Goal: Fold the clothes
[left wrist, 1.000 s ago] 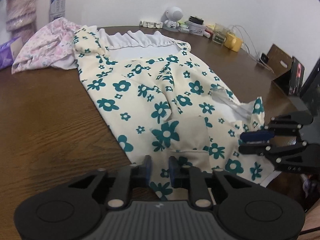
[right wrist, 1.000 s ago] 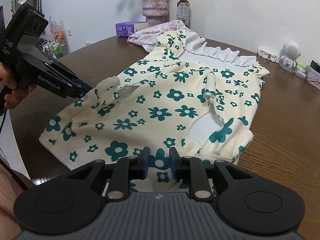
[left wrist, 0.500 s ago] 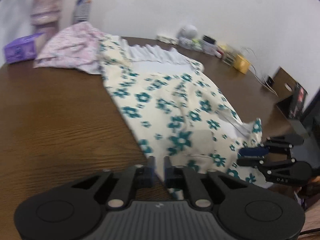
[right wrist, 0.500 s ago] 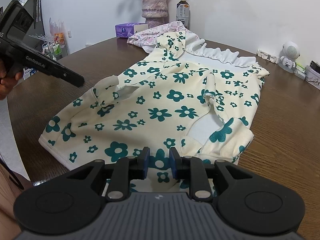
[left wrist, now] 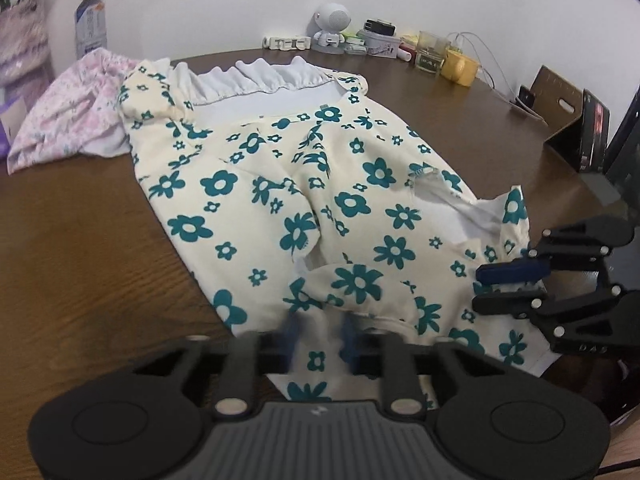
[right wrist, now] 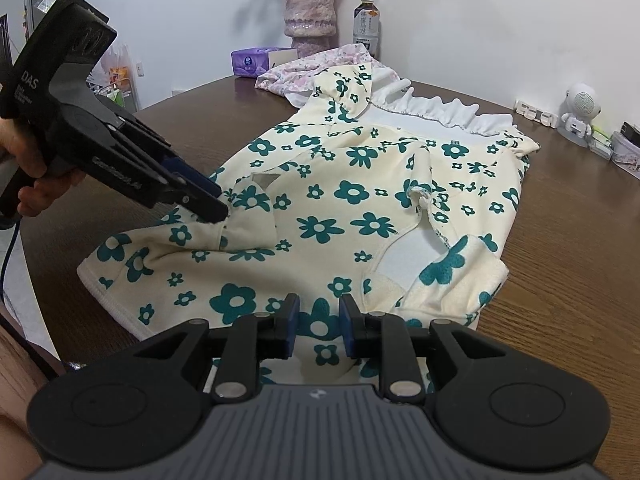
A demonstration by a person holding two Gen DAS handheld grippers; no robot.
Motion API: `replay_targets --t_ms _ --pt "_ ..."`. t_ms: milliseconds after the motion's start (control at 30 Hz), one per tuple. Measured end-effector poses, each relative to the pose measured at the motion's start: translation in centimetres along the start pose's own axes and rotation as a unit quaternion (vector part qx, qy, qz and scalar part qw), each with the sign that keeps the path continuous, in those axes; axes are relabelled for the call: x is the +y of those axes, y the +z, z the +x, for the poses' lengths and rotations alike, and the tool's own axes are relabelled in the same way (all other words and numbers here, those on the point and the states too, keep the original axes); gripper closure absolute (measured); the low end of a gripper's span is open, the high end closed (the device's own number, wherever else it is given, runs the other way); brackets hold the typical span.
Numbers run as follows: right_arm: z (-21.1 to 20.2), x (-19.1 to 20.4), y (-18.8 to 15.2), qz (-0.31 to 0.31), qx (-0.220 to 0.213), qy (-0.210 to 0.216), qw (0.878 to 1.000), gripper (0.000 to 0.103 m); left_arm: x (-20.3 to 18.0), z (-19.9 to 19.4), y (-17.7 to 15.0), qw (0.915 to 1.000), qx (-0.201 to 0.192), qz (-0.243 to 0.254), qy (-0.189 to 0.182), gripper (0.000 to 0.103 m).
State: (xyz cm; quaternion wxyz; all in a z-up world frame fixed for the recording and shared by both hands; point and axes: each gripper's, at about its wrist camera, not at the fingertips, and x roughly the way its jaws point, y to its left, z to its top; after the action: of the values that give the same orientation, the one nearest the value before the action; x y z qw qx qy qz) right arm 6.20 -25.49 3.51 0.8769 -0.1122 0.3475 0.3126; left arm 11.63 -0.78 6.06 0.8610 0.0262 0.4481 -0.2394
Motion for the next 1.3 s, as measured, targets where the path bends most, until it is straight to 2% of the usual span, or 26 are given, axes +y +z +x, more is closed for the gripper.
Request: replay_targets --t_ms 133,267,333,500,533,633,667,700,733,800,833,900,967,1033,1067,1100,1133,1200,1300 --pt "0.0 0.0 -0.1 0.001 -0.003 0.001 1.000 0.081 0.1 -0.6 -0.2 0.9999 -0.015 -0.003 0.004 0.103" --pt "0.0 0.1 0.0 0.000 -0.002 -0.001 1.000 0.081 1.8 -3.4 -0.4 0.9982 -0.046 -0.040 0.003 0.103" --pt "0.0 0.1 0.0 -0.001 -0.001 -0.003 1.000 0.081 2.9 -5.1 -1.0 0.9970 -0.058 -0.048 0.016 0.103" --pt "-0.1 0.2 -0.1 -0.001 -0.001 -0.005 1.000 0.081 6.0 -5.3 -3.2 0.9940 -0.026 -0.095 0.049 0.103" --pt "-0.5 0.0 -0.1 0.004 -0.004 -0.011 1.000 0.080 6.4 -5.3 -3.5 0.9931 -0.027 -0.104 0.046 0.102" --pt "-1.8 -0.5 -0.1 0.019 -0.016 -0.028 0.999 0.078 7.1 -6.1 -3.6 0.9889 -0.062 -0.135 0.006 0.090" --pt "-2.3 -0.7 -0.1 0.024 -0.020 -0.034 0.999 0.078 7.0 -6.4 -3.4 0.9883 -0.074 -0.133 -0.008 0.080" --pt "-2.7 -0.8 -0.1 0.030 -0.024 -0.040 0.998 0.078 6.7 -6.5 -3.2 0.9884 -0.081 -0.128 -0.015 0.066" --pt "-3.1 -1.0 -0.1 0.035 -0.028 -0.045 0.998 0.078 6.4 -6.4 -3.0 0.9891 -0.083 -0.121 -0.018 0.060" --pt "-4.0 -1.4 -0.1 0.045 -0.035 -0.057 0.997 0.075 5.6 -5.8 -2.7 0.9911 -0.078 -0.106 -0.018 0.056" --pt "-4.4 -1.5 -0.1 0.050 -0.039 -0.062 0.996 0.070 5.3 -5.5 -2.6 0.9917 -0.075 -0.103 -0.018 0.054" --pt "-5.3 -1.9 -0.1 0.060 -0.047 -0.074 0.994 0.066 4.9 -4.9 -2.7 0.9922 -0.071 -0.102 -0.013 0.045" --pt "-5.4 -2.7 -0.2 0.086 -0.044 -0.080 0.992 0.066 4.7 -4.2 -2.7 0.9917 -0.070 -0.108 -0.008 0.045" --pt "-4.6 -3.8 -0.6 0.124 -0.033 -0.079 0.989 0.066 4.9 -3.7 -3.0 0.9909 -0.070 -0.114 -0.011 0.056" --pt "-4.1 -4.2 -0.7 0.140 -0.027 -0.077 0.987 0.066 5.0 -3.5 -3.2 0.9905 -0.071 -0.117 -0.013 0.083" --pt "-3.6 -4.4 -0.9 0.145 -0.021 -0.076 0.986 0.066 5.1 -3.4 -3.4 0.9902 -0.071 -0.120 -0.012 0.097" --pt "-3.2 -4.5 -1.1 0.150 -0.015 -0.075 0.986 0.067 5.2 -3.4 -3.6 0.9900 -0.070 -0.122 -0.005 0.098" --pt "-2.5 -4.7 -1.5 0.153 -0.002 -0.079 0.985 0.082 5.3 -3.4 -4.1 0.9903 -0.071 -0.119 0.010 0.098" --pt "-2.2 -4.7 -2.0 0.148 0.006 -0.088 0.985 0.086 5.5 -3.6 -4.6 0.9899 -0.071 -0.121 0.022 0.097"
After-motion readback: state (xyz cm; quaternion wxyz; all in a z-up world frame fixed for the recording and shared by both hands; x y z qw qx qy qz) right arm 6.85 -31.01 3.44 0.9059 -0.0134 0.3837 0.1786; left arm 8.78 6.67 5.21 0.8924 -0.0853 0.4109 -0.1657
